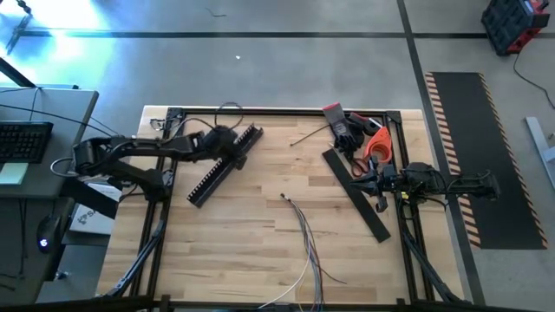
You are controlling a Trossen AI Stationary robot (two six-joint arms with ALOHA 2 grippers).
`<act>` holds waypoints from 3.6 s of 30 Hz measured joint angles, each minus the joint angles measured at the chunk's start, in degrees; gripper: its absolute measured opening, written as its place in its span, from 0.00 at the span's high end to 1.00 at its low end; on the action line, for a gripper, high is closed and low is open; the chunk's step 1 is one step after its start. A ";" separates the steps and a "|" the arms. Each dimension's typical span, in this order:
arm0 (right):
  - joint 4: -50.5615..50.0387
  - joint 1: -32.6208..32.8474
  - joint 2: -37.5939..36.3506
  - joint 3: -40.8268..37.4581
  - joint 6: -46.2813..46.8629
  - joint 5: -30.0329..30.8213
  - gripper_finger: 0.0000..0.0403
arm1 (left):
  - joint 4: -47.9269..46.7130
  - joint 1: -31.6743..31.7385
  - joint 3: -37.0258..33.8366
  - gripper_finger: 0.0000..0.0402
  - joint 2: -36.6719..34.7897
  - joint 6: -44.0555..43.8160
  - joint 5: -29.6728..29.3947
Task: Ziptie cables
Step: Wrap the cables with a black zip tie, then prepare the cables on the table
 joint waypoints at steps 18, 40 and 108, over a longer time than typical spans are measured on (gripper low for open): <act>0.00 0.01 0.00 0.00 0.00 0.01 0.96 | 11.66 -3.96 29.37 0.65 36.10 23.72 8.92; 0.00 0.01 0.00 0.00 0.01 0.02 0.96 | 7.51 -2.48 38.04 0.71 46.96 13.21 3.85; 0.00 -0.01 0.04 0.00 0.01 0.02 0.96 | -24.01 -0.45 62.64 0.72 48.46 16.03 10.62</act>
